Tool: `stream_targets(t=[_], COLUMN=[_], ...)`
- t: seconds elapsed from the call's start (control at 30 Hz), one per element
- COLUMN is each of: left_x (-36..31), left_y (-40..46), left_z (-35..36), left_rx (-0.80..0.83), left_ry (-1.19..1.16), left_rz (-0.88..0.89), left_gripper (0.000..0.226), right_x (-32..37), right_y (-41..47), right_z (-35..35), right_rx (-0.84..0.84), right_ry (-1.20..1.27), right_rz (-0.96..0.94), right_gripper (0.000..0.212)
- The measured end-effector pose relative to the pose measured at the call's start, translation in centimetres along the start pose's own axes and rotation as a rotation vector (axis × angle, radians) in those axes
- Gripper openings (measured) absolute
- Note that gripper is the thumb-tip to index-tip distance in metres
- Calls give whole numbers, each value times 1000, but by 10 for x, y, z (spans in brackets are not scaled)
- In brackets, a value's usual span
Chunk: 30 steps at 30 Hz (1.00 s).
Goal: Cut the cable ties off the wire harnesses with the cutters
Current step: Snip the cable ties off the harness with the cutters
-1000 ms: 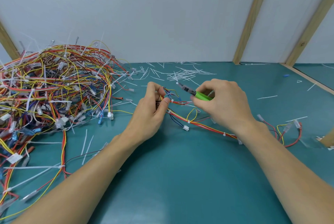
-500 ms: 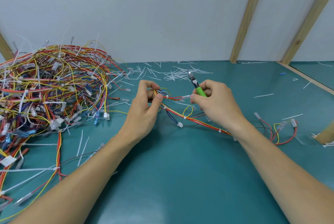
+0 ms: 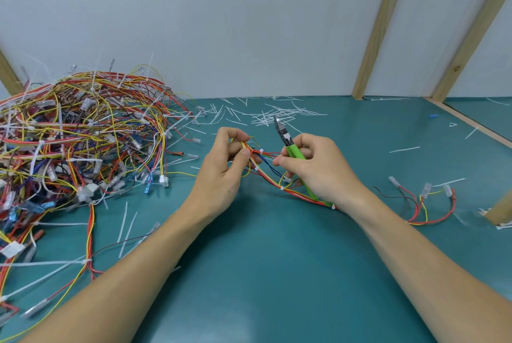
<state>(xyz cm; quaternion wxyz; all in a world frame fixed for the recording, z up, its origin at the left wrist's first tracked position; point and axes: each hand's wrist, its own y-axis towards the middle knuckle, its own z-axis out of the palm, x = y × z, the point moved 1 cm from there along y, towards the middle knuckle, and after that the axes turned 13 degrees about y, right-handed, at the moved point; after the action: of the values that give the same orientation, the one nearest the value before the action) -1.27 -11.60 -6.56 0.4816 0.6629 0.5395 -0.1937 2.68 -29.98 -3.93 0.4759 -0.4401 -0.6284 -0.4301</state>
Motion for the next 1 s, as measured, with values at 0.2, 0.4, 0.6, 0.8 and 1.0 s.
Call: stream_targets(t=[0.2,0.4,0.6,0.8,1.0], left_x=[-2,-5,-14,-12,-13], left_y=[1,-1,-4,-2,-3], left_z=[0,-1,7,5,4], left_rx=[4,-43,-187,-214,-317], left_ry=[40,137,267,269,548], left_rz=[3,69,133,84,342], left_gripper=[10,16,56,74,32], right_x=[-2,-7,-1,5,5], right_y=[-1,0,-1,0,8], right_z=[5,8,5,-1,-26], right_rx=[31,-19,-44,-299,-437], right_ry=[13,58,279,253,-22], right_rz=[-36,-42,71,-248,-270], right_gripper=[12,12,19,4,20])
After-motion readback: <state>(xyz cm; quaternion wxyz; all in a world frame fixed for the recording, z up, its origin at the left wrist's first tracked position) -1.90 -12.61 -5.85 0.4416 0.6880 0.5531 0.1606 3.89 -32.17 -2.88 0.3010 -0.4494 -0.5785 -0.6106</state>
